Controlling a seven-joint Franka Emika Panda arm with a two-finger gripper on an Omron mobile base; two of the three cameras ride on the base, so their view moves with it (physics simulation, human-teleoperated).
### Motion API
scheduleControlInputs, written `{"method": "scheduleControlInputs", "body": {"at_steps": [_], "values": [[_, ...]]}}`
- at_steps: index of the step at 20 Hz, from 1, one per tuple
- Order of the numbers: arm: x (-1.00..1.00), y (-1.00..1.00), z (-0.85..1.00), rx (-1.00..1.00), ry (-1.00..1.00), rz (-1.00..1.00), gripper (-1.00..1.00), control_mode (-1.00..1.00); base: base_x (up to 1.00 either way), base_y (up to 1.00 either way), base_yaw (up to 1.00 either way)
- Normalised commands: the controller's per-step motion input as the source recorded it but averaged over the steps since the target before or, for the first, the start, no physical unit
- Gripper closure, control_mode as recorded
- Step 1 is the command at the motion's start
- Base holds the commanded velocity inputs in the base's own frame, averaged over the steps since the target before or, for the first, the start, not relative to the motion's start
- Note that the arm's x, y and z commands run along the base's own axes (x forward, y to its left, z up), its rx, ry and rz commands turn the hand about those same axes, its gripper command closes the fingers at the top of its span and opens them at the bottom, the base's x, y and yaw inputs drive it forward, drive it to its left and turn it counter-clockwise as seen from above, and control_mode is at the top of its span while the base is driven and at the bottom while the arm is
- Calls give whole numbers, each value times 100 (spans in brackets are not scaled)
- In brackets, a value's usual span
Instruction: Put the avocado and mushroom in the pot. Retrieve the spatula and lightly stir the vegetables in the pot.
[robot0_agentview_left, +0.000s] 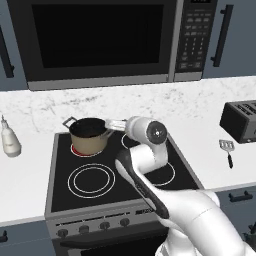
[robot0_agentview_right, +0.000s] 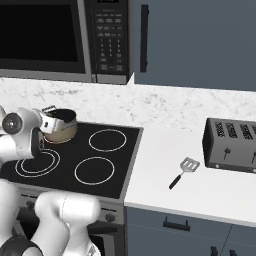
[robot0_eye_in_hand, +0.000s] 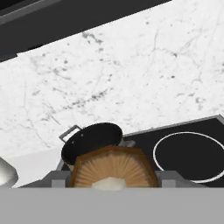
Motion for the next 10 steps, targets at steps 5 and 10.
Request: {"method": "scheduleControlInputs", "body": {"at_steps": [5,10], "values": [[48,54,8,-5,-3,0,100,-100,0,0,0],[74,47,-9,-8,5,0,100,-100,0,0,0]]}}
